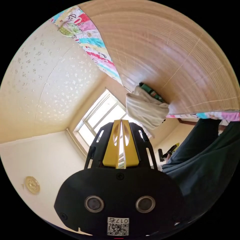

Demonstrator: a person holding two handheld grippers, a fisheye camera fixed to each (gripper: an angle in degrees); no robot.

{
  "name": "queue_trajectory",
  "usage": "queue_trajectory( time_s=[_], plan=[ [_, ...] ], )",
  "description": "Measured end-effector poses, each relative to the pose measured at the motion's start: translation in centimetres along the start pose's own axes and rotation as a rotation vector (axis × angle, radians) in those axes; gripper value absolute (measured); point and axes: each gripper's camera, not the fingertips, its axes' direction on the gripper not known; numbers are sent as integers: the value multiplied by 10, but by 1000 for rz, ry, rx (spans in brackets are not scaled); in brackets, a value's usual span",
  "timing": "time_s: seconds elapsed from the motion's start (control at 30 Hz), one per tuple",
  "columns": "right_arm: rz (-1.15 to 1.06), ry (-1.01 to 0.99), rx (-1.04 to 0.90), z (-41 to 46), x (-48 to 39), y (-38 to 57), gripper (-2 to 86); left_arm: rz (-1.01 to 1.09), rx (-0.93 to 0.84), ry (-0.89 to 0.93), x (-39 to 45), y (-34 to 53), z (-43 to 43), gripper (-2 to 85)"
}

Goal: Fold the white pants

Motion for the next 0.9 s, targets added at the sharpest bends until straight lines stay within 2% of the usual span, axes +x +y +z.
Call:
queue_trajectory(
  time_s=[0.1, 0.2, 0.3, 0.4, 0.53, 0.57, 0.63, 0.73, 0.8, 0.83, 0.9],
  plan=[
    [-14, -51, -218, 88, 19, -7, 6, 116, 27, -96, 4, -23, -57, 69],
    [-75, -26, -328, 130, 19, -4, 5, 197, 186, 46, 10, -39, -129, 79],
    [-154, -74, -224, 115, 9, 12, 5, 279, 387, 171, 30, -49, -200, 120],
    [-206, -45, -64, 66, 3, 33, 6, 385, 493, 223, 67, -66, -249, 161],
    [-251, -13, 257, -17, 6, 73, 5, 471, 414, 231, 118, -93, -259, 150],
    [-260, -30, 283, -25, 7, 78, 5, 440, 365, 210, 132, -97, -254, 136],
    [-317, -128, 302, -46, 12, 92, 5, 360, 412, 186, 145, -82, -263, 113],
    [-432, -174, 262, -57, 12, 107, 6, 346, 450, 481, 155, -44, -278, 83],
    [-489, -120, 252, -61, 12, 119, 6, 407, 317, 854, 166, -30, -272, 48],
    [-511, -75, 250, -63, 13, 125, 6, 431, 262, 934, 173, -28, -270, 33],
    [-531, -32, 239, -67, 16, 130, 6, 718, 204, 1436, 217, -10, -289, -2]
  ],
)
